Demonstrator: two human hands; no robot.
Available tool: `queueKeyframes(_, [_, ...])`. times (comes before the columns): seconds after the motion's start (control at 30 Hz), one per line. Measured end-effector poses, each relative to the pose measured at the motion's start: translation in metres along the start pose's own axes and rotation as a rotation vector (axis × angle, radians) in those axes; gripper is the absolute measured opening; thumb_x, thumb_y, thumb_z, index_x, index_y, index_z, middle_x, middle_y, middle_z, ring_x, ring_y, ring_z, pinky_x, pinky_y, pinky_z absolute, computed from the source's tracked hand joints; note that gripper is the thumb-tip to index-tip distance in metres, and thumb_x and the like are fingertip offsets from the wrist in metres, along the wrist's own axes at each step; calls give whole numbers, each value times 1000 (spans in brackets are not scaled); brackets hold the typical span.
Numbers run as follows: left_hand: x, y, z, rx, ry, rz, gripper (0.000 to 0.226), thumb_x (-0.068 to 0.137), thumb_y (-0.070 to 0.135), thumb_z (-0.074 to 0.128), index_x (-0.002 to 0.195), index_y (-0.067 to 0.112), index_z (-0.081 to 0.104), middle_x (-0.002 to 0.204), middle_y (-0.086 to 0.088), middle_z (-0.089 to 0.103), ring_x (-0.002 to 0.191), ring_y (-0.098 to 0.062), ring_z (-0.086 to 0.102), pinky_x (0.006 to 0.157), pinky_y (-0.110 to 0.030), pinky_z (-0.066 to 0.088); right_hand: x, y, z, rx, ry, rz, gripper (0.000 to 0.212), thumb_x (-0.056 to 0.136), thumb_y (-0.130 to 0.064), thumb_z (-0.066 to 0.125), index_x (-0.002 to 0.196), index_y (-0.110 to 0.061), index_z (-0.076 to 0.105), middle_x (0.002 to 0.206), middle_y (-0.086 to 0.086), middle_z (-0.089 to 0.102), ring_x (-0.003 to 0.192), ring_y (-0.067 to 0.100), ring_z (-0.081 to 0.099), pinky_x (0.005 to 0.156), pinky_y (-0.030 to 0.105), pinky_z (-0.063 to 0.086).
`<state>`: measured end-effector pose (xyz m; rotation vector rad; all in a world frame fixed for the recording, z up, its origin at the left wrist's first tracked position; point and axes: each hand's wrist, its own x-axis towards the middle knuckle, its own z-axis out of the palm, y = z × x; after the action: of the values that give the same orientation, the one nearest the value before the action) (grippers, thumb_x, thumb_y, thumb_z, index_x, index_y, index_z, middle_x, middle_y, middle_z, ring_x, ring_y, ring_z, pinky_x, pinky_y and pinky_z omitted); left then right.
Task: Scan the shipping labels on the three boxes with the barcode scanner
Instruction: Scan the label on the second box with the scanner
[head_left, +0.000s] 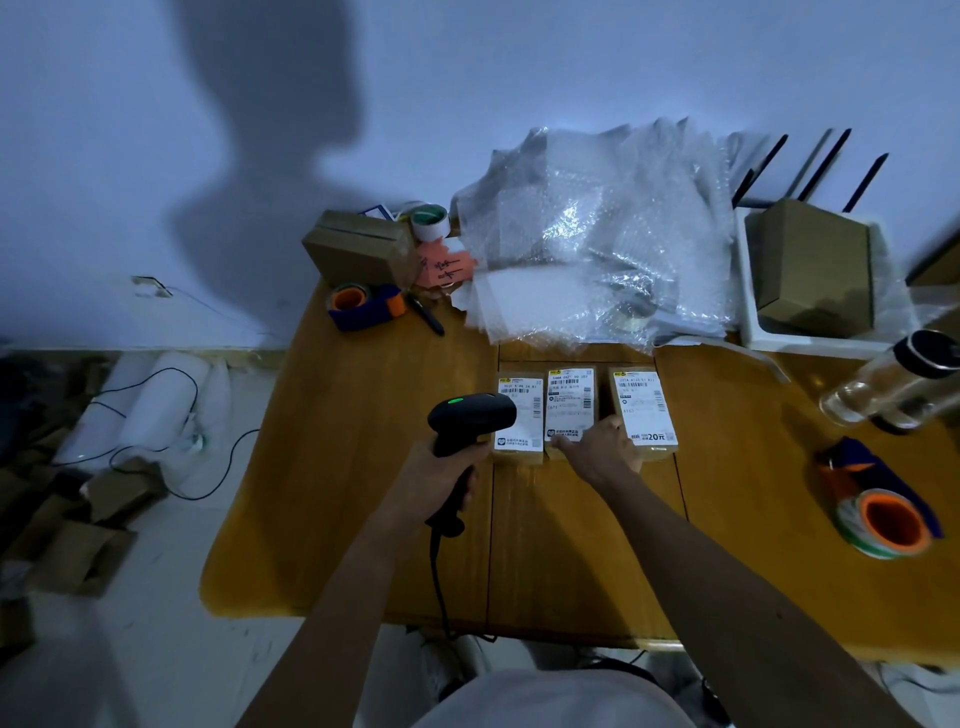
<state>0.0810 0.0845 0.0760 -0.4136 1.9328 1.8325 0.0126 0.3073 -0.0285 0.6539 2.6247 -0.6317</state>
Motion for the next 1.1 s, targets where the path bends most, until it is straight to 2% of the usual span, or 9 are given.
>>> queueKeyframes(0.2, [-3, -1, 3, -16, 11, 2, 19, 92, 22, 73, 90, 5, 65, 64, -7, 58, 51, -19, 54, 51, -29, 50, -3, 2, 6, 160, -19, 21, 112, 83, -60, 72, 156, 3, 14, 144, 21, 55, 132, 38, 54, 103, 48, 47])
queueKeyframes(0.37, [-3, -2, 2, -15, 20, 5, 18, 92, 23, 73, 92, 6, 65, 63, -6, 58, 51, -19, 55, 52, -29, 50, -2, 7, 14, 259, -58, 44, 122, 74, -61, 80, 156, 0, 14, 153, 23, 40, 140, 40, 42, 106, 51, 45])
queueKeyframes(0.47, [-4, -2, 0, -15, 17, 5, 19, 92, 24, 73, 90, 7, 64, 63, -5, 58, 51, -18, 55, 52, -29, 50, -5, 11, 16, 259, -98, 29, 118, 73, -63, 78, 155, 1, 21, 153, 23, 37, 136, 39, 44, 104, 50, 48])
queueKeyframes(0.57, [-6, -3, -2, -11, 23, 17, 19, 91, 25, 74, 90, 8, 64, 64, -6, 58, 52, -18, 55, 53, -30, 50, -7, 18, 20, 383, -133, 37, 113, 80, -56, 78, 156, 3, 19, 154, 24, 36, 137, 40, 44, 106, 51, 48])
queueKeyframes(0.73, [-6, -2, 1, -16, 35, 20, 17, 91, 24, 74, 88, 10, 65, 63, -5, 59, 52, -19, 55, 53, -30, 50, -16, 33, 17, 721, -228, 95, 95, 87, -35, 78, 154, -3, 19, 149, 21, 47, 134, 39, 51, 104, 51, 49])
queueKeyframes(0.87, [-8, 1, 3, -10, 21, 32, 18, 91, 25, 74, 87, 10, 65, 64, -6, 59, 52, -18, 56, 54, -30, 50, -21, 47, 16, 861, -249, 88, 107, 87, -29, 79, 160, -10, 3, 154, 19, 42, 141, 39, 43, 109, 51, 41])
queueKeyframes(1.0, [-11, 8, 3, -3, 29, 71, 19, 90, 26, 74, 85, 10, 65, 63, -6, 59, 52, -18, 55, 54, -30, 50, -26, 58, 9, 926, -203, 61, 92, 83, -28, 82, 152, -12, 22, 141, 13, 52, 132, 35, 51, 103, 46, 44])
queueKeyframes(1.1, [-13, 14, 5, 11, 21, 122, 19, 92, 24, 72, 84, 9, 64, 61, -6, 57, 51, -19, 54, 55, -31, 49, -29, 64, 2, 983, -230, 30, 86, 79, -32, 85, 145, -14, 33, 134, 12, 58, 120, 29, 60, 96, 44, 53])
